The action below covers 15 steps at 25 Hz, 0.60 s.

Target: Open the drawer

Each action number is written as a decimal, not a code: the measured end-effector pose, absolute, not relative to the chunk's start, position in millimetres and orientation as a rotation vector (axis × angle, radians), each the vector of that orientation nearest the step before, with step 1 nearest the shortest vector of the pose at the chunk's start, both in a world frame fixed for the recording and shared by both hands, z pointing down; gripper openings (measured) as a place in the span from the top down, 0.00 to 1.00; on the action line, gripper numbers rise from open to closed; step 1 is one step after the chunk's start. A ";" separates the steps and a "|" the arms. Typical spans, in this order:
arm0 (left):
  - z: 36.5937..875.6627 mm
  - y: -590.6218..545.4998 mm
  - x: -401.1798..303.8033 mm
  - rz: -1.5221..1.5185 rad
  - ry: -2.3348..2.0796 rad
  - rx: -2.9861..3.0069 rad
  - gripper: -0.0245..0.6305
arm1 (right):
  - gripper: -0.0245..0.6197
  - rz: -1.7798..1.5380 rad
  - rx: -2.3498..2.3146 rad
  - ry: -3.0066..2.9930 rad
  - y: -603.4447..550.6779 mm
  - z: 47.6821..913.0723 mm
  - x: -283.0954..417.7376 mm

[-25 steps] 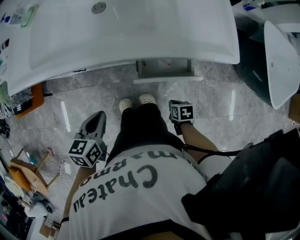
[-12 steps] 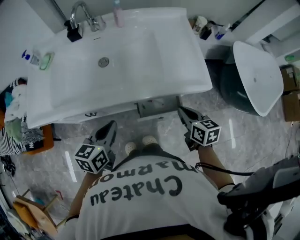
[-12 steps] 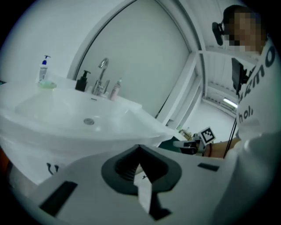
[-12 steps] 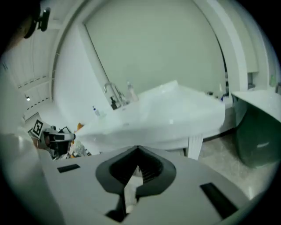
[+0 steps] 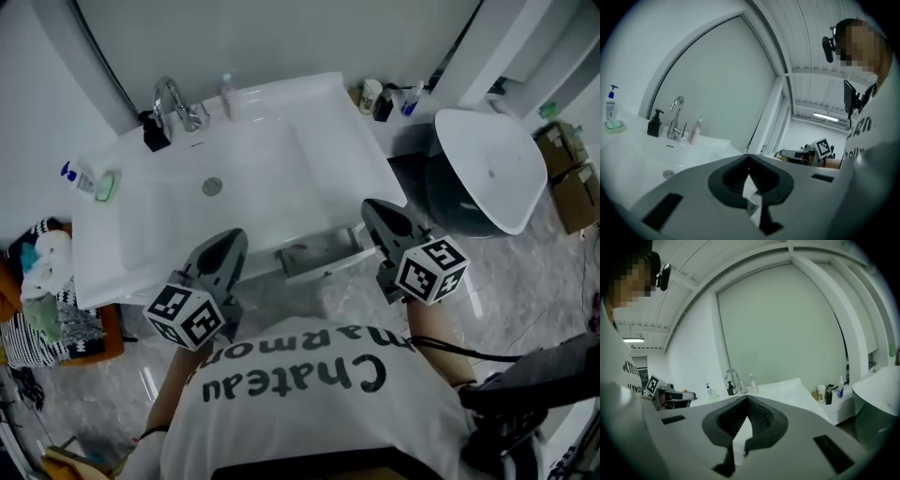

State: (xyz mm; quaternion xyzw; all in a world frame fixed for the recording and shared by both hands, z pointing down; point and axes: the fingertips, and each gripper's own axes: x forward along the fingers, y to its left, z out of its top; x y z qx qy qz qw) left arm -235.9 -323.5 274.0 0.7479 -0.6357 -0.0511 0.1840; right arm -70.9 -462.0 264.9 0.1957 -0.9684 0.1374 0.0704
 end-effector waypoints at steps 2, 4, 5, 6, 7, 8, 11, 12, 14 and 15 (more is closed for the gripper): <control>269.0 -322.6 -239.3 -0.138 -1.806 2.119 0.95 | 0.95 0.411 0.606 -2.902 -461.1 266.2 -70.0; 266.8 -320.6 -246.0 -0.140 -1.820 2.111 0.95 | 0.95 0.403 0.629 -2.896 -462.2 265.6 -67.7; 266.5 -319.7 -249.2 -0.141 -1.823 2.105 0.95 | 0.95 0.391 0.640 -2.893 -463.0 265.0 -66.4; 266.4 -319.0 -252.4 -0.138 -1.830 2.100 0.95 | 0.95 0.374 0.651 -2.889 -463.7 264.5 -65.1; 266.2 -318.5 -256.0 -0.132 -1.844 2.097 0.95 | 0.95 0.357 0.659 -2.884 -464.2 264.1 -64.0; 265.7 -318.1 -260.1 -0.124 -1.866 2.094 0.95 | 0.95 0.345 0.665 -2.881 -464.7 263.8 -62.9; 260.7 -318.6 -269.7 -0.130 -1.920 2.085 0.95 | 0.95 0.333 0.686 -2.873 -467.0 262.5 -58.5; 259.1 -319.5 -270.4 -0.134 -1.921 2.088 0.95 | 0.95 0.329 0.694 -2.871 -468.2 262.1 -56.8; 257.2 -321.0 -269.8 -0.129 -1.925 2.096 0.95 | 0.95 0.323 0.707 -2.868 -470.3 261.6 -53.8; 256.4 -321.1 -269.5 -0.125 -1.933 2.098 0.95 | 0.95 0.321 0.712 -2.868 -471.1 261.5 -52.7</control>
